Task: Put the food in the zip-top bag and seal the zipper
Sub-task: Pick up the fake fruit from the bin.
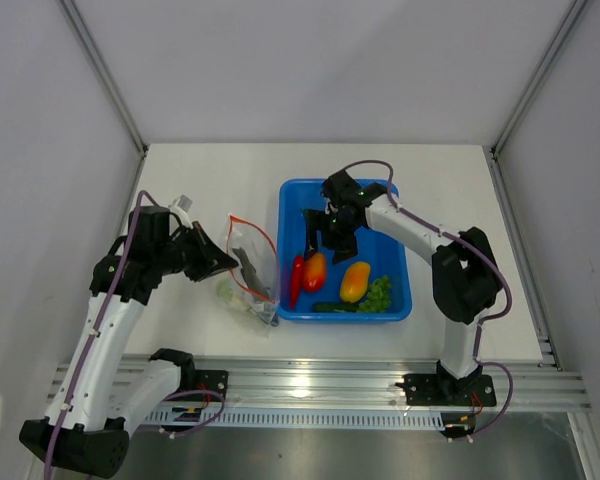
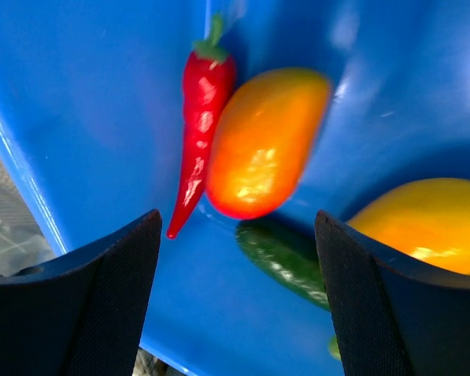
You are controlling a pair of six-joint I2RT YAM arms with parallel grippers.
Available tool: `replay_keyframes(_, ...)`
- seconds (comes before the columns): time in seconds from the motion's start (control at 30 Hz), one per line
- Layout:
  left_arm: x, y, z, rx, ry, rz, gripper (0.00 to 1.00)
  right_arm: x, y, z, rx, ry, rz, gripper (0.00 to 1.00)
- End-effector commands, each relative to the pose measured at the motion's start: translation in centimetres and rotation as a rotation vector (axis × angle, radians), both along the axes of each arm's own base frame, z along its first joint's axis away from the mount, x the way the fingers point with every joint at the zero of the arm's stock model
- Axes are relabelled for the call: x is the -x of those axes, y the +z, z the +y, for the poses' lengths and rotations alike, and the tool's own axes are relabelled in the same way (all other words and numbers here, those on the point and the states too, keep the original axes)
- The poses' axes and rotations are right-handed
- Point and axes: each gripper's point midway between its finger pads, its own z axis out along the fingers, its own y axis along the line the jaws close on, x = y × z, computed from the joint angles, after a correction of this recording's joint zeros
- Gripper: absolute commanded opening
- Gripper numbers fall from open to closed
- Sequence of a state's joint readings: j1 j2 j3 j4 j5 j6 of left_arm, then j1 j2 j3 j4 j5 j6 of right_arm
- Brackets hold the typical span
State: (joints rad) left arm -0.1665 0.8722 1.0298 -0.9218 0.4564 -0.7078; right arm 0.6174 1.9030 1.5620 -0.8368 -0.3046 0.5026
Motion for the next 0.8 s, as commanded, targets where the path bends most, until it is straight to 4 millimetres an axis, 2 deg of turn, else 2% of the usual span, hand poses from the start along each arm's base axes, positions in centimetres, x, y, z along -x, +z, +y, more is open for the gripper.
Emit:
replay_keyframes(0.0, 0.1, 0.5, -0.2, 0.03, 0.002, -0.014, 0.01, 0.7, 0.1, 2.5, -0.059, -0.019, -0.008, 0.8)
replay_keyframes(0.07, 0.2, 0.3, -0.2, 0.032, 0.001, -0.007, 0.01, 1.8, -0.8, 3.0, -0.05, -0.015, 0.015, 0.79)
replay_keyframes(0.2, 0.3, 0.2, -0.2, 0.034, 0.0, -0.009, 0.01, 2.4, -2.0, 3.3, -0.017, -0.027, 0.013, 0.76)
replay_keyframes(0.77, 0.8, -0.6, -0.4, 0.041, -0.01, 0.008, 0.01, 2.8, -5.7, 1.5, 0.149, -0.04, 0.0, 0.73)
